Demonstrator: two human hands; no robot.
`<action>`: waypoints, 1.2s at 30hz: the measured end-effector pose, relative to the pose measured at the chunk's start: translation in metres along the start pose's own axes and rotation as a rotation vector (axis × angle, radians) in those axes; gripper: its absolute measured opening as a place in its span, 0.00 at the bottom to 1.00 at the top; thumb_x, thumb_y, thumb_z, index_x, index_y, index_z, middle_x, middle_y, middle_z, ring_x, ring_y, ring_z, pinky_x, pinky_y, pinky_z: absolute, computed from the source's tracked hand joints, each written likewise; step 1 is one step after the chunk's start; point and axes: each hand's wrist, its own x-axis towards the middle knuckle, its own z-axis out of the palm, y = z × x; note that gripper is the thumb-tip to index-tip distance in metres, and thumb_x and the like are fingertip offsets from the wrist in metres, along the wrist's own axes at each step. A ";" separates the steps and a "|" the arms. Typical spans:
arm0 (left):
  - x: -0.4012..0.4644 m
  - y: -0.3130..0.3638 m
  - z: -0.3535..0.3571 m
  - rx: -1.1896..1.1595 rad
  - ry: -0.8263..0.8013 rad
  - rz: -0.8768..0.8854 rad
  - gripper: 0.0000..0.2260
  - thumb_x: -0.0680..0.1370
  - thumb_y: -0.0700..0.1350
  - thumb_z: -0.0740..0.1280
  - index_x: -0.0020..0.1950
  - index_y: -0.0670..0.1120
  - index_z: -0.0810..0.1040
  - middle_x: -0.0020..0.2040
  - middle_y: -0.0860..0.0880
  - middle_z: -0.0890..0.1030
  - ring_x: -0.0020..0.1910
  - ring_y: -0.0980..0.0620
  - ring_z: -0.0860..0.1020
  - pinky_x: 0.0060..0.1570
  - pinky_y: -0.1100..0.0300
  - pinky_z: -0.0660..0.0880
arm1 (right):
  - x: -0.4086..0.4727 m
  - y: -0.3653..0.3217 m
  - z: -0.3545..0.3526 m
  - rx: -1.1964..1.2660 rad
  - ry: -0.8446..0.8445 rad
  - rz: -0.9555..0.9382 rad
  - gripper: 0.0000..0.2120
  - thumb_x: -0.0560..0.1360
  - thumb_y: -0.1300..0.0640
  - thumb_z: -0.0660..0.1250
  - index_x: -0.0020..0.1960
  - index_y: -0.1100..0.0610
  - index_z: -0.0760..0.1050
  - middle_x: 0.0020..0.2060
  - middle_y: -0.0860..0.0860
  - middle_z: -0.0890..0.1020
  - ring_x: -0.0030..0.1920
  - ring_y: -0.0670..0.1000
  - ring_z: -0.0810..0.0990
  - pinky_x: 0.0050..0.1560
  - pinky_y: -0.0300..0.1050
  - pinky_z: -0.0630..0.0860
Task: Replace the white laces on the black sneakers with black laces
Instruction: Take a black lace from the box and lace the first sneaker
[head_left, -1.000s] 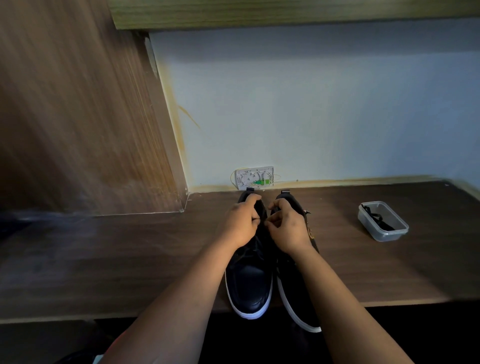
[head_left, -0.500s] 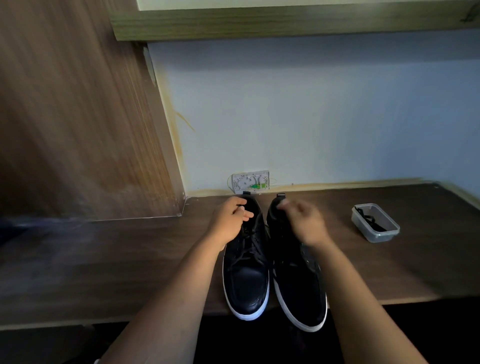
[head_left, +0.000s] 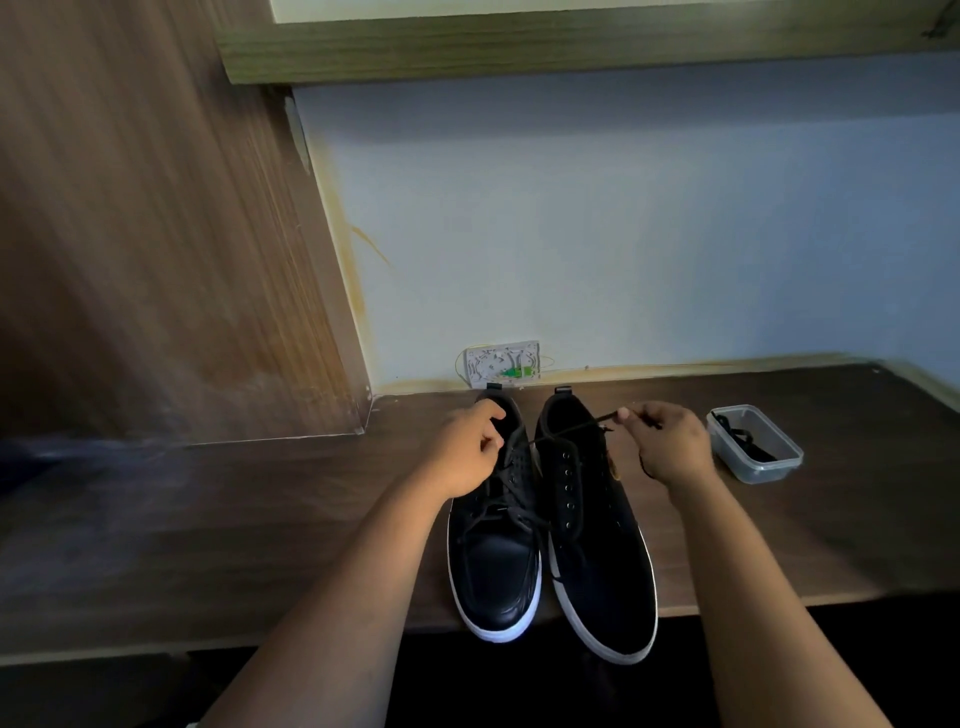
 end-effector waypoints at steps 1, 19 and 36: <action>-0.001 0.001 0.001 0.070 -0.002 0.016 0.18 0.79 0.39 0.62 0.69 0.48 0.69 0.53 0.53 0.81 0.59 0.53 0.70 0.55 0.61 0.70 | -0.002 0.000 0.005 -0.019 0.000 -0.001 0.09 0.77 0.51 0.67 0.40 0.51 0.79 0.35 0.49 0.79 0.41 0.52 0.76 0.37 0.41 0.68; -0.001 -0.003 -0.007 -0.465 -0.012 -0.352 0.19 0.75 0.33 0.69 0.64 0.43 0.69 0.45 0.45 0.80 0.41 0.53 0.78 0.39 0.63 0.73 | -0.031 -0.035 0.053 -0.246 -0.056 -0.385 0.11 0.76 0.58 0.65 0.56 0.46 0.78 0.54 0.47 0.76 0.60 0.53 0.65 0.54 0.48 0.66; -0.017 0.024 -0.071 -1.297 0.161 -0.326 0.18 0.74 0.27 0.52 0.58 0.40 0.72 0.38 0.44 0.73 0.23 0.56 0.63 0.30 0.61 0.61 | -0.041 -0.039 0.072 -0.033 -0.231 -0.432 0.15 0.81 0.58 0.58 0.66 0.52 0.73 0.59 0.48 0.79 0.61 0.51 0.69 0.58 0.37 0.64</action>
